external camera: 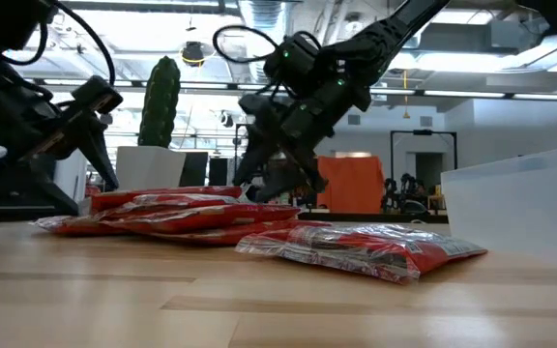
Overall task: Sort popcorn bags into baskets
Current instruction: Put the popcorn bag into the transparent bin
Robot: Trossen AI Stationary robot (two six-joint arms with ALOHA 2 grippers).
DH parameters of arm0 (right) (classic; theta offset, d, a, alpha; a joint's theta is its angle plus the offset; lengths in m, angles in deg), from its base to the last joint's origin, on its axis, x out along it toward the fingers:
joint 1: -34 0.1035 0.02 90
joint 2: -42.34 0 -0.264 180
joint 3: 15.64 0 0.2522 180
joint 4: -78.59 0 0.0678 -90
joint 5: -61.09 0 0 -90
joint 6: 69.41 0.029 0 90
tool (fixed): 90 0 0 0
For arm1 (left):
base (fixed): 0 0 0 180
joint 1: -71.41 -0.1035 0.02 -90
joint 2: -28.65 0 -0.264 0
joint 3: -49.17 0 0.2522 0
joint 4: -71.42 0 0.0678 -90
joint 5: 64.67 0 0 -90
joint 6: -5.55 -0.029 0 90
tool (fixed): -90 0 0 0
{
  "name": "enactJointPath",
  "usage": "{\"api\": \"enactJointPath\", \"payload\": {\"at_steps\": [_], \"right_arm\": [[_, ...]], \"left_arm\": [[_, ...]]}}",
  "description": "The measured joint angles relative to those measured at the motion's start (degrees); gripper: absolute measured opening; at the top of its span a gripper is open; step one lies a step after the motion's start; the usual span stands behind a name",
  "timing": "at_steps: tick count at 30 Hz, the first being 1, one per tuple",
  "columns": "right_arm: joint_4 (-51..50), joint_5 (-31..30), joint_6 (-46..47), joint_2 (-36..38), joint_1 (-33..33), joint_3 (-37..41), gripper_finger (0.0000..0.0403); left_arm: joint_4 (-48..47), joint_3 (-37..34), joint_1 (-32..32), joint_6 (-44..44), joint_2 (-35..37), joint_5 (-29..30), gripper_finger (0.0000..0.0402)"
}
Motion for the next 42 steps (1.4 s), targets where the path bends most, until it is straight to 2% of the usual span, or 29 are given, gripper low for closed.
{"api": "enactJointPath", "payload": {"at_steps": [8,15,19,21,24,31,38,42], "right_arm": [[5.66,1.22,0.13,-3.16,0.13,-0.32,0.0260],[7.05,6.87,0.11,-4.05,-0.19,-0.53,0.0260],[7.28,7.45,-1.65,-4.05,0.35,-0.65,0.0251],[7.25,8.48,-1.54,-4.05,0.35,-0.65,0.0232],[7.24,9.60,-1.39,-4.05,0.28,-0.65,0.0181],[7.57,10.73,-1.62,-4.05,-0.18,-0.67,0.0020],[6.73,13.50,1.02,-2.75,-1.92,-0.65,0.0006],[6.68,13.57,0.95,1.12,-3.97,-0.65,0.0005]], "left_arm": [[7.18,0.07,-1.04,0.04,-8.82,0.17,0.0203],[8.94,0.07,-1.90,-0.44,-12.26,-0.65,0.0203],[9.47,0.07,-1.91,-0.45,-12.82,-0.46,0.0203],[9.47,0.07,-1.95,-0.45,-12.81,-0.41,0.0203],[9.47,0.07,-1.95,-0.43,-12.81,-0.26,0.0203],[9.42,0.07,-1.95,-0.45,-12.81,-0.08,0.0203],[11.64,0.02,-2.01,-2.13,-12.85,-0.48,0.0203],[16.66,0.02,-1.99,-7.67,-12.85,-0.63,0.0203]]}}
